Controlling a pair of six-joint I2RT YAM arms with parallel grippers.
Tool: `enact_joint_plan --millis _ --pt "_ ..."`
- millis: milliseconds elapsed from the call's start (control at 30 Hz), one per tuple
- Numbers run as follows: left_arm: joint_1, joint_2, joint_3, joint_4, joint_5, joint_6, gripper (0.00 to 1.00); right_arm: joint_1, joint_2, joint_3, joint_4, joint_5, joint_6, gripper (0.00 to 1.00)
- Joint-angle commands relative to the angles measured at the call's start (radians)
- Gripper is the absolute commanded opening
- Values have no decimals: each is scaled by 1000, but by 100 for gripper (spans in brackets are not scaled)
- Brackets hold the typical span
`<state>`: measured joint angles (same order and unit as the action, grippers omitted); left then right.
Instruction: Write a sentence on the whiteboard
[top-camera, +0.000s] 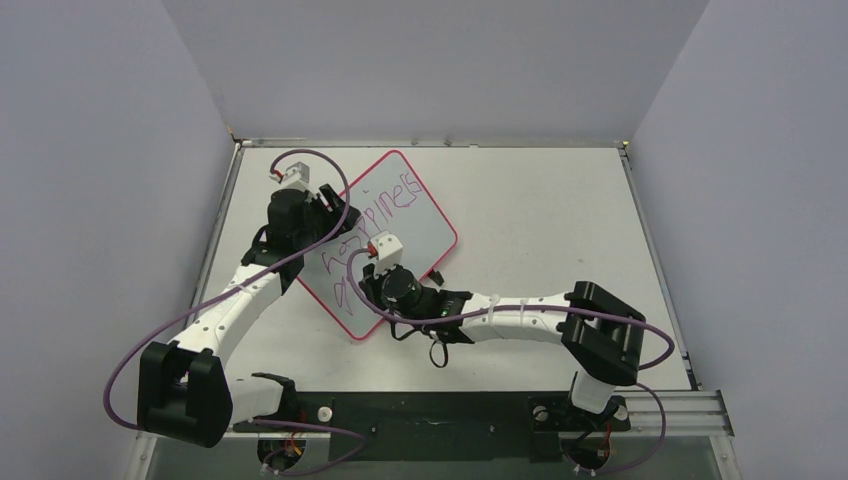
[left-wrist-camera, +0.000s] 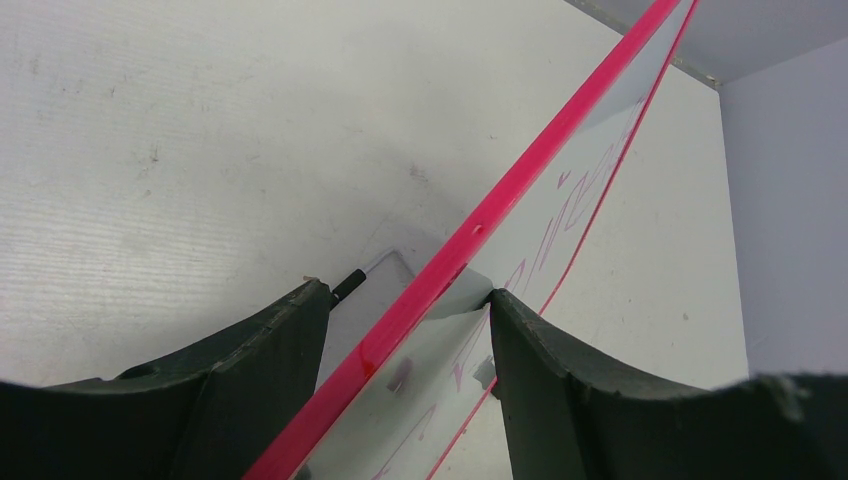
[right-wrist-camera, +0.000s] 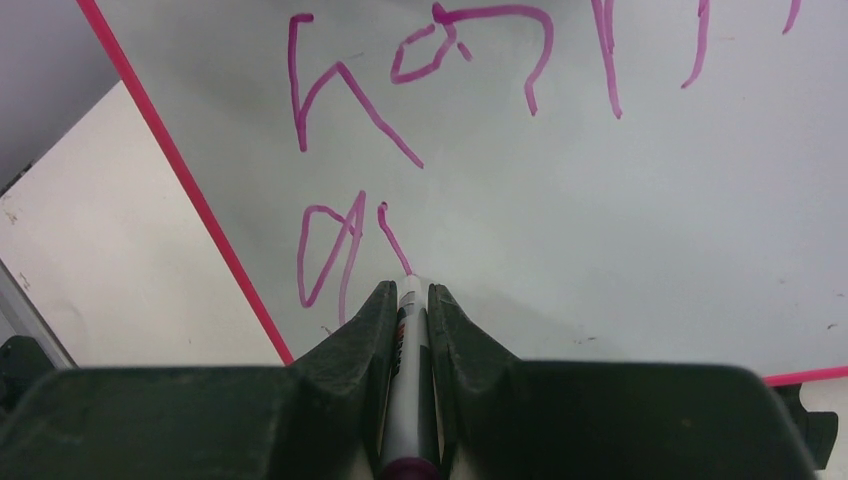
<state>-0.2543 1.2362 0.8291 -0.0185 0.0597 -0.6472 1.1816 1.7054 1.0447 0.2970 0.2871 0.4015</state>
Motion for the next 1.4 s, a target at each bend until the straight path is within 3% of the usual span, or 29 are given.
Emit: enact_joint_plan --millis 0,900,1367 --pt "-26 17 -27 21 -47 55 46 11 -29 -43 -12 33 29 0" --pt "-26 17 -29 20 -42 56 46 -22 40 137 -60 48 -11 0" --pt "-26 17 -30 20 -43 54 46 -34 13 125 -67 60 -7 0"
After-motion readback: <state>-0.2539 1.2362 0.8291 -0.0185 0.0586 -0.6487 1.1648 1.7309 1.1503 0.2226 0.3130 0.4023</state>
